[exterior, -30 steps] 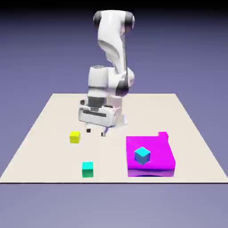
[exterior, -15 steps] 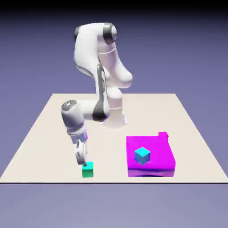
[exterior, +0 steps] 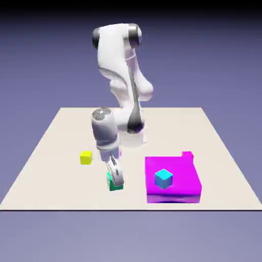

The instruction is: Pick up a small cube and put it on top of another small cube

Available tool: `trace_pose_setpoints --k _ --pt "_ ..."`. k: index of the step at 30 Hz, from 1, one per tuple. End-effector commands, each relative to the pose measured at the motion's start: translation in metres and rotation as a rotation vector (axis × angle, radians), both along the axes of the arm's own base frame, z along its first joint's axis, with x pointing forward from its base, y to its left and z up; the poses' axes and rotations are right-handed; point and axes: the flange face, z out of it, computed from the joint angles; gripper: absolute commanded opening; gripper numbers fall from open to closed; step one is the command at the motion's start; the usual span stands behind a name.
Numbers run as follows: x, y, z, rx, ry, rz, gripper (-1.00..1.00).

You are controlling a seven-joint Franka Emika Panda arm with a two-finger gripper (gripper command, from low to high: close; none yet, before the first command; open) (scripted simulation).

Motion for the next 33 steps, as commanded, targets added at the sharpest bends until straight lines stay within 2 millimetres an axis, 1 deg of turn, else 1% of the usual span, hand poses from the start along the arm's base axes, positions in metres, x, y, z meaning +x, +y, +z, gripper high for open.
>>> trace_pose_setpoints --k 1,2,4,7,9,10,11,13,16,19,22,23,25,26,33 --pt "-0.009 0.035 0.007 0.017 -0.001 0.002 -1.0" --pt "-0.02 0.068 0.014 0.033 -0.001 0.003 -1.0" --pt "-0.049 0.131 0.025 0.06 0.005 0.006 -1.0" --pt "-0.106 0.211 0.036 0.087 0.02 0.008 -1.0" --pt "-0.15 0.255 0.039 0.096 0.033 0.006 -1.0" --pt "-0.17 0.268 0.037 0.099 0.043 -0.011 -1.0" --pt "-0.187 0.275 0.033 0.102 0.055 -0.039 -1.0" --pt "-0.221 0.286 0.025 0.102 0.076 -0.096 -1.0" --pt "-0.27 0.293 0.012 0.094 0.098 -0.19 -1.0" --pt "-0.313 0.289 -0.004 0.08 0.107 -0.293 -1.0" --pt "-0.349 0.276 -0.019 0.066 0.1 -0.404 -1.0" --pt "-0.344 0.257 -0.027 0.064 0.109 -0.498 -1.0" --pt "-0.344 0.257 -0.027 0.064 0.109 -0.499 -1.0" --pt "-0.343 0.257 -0.03 0.06 0.107 -0.501 -1.0" --pt "-0.338 0.261 -0.061 0.05 0.098 -0.505 -1.0"
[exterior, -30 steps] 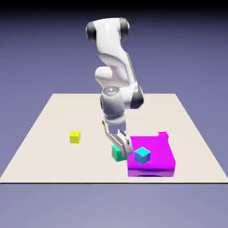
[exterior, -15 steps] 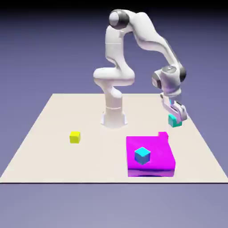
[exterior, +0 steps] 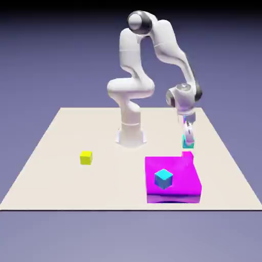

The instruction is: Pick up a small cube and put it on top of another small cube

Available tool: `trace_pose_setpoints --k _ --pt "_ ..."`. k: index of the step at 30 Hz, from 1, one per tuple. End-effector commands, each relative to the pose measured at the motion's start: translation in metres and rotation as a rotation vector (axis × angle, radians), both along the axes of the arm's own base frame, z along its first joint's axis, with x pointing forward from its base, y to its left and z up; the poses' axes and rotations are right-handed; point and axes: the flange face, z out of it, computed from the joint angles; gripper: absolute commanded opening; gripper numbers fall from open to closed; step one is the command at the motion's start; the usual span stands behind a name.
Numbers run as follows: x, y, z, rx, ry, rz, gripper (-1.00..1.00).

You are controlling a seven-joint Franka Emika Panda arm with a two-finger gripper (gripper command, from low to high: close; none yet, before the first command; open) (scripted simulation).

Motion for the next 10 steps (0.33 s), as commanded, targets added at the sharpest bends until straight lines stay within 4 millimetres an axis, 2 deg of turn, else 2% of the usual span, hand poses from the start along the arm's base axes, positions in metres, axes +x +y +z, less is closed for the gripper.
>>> trace_pose_setpoints --k 1,6,7,8,10 --pt "0.0 0.001 -0.005 0.001 0.001 0.001 -1.0" --pt "-0.006 0.004 -0.035 0.015 0.007 0.007 -1.0" --pt "-0.006 0.005 -0.035 0.016 0.007 0.007 -1.0" --pt "-0.006 0.005 -0.035 0.016 0.007 0.007 1.0" --pt "-0.004 0.004 -0.029 0.012 0.005 0.006 1.0"
